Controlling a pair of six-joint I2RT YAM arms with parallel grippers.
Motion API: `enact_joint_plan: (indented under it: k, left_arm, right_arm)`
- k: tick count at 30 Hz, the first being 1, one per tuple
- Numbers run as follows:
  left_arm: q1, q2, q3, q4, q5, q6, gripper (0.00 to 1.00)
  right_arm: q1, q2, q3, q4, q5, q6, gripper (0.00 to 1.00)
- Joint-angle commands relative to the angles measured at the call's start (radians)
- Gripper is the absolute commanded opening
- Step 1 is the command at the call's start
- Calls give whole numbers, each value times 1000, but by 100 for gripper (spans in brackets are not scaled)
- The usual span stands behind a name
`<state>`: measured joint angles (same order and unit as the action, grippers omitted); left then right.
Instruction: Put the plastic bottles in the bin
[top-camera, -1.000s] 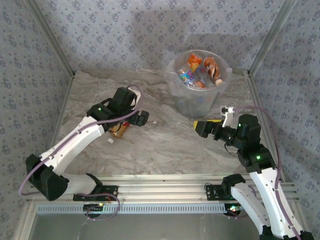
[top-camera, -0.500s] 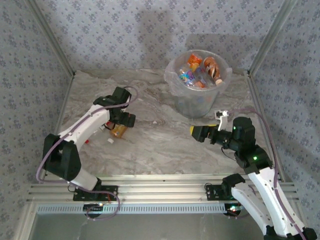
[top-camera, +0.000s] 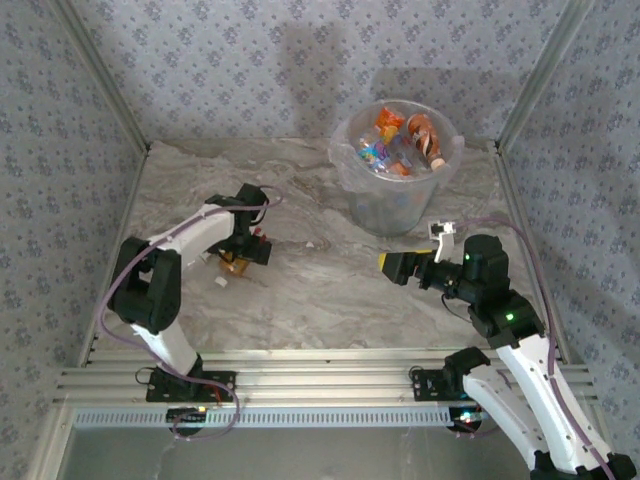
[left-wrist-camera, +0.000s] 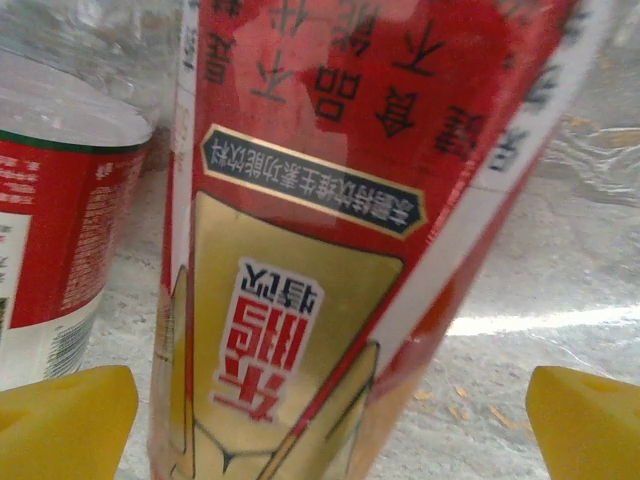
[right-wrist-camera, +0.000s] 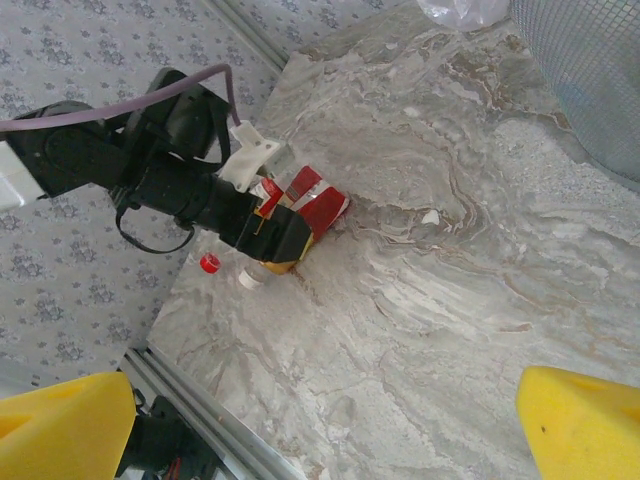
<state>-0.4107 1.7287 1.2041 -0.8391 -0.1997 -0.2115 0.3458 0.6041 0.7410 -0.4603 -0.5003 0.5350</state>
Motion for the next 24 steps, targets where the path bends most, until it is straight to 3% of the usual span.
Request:
enact_joint_plan:
  k: [1, 10, 13, 17, 21, 24]
  left_arm:
    - [11, 32, 21, -10, -12, -19, 100]
    - [14, 75, 17, 5, 26, -33, 95]
    - [14, 70, 8, 16, 47, -42, 88]
    - [14, 39, -7, 36, 90, -51, 69]
    - [1, -26, -28, 75, 200, -49, 66]
    - [-22, -102, -59, 147, 344, -54, 65]
  right_arm:
    - [10, -15, -6, -1, 19, 3, 100]
    - [12, -20, -7, -6, 29, 3, 100]
    - [12, -20, -6, -9, 31, 5, 100]
    - [13, -16, -6, -4, 31, 12, 100]
    - [13, -8, -15, 16, 16, 35, 100]
    - [14, 5, -24, 46, -7, 70, 100]
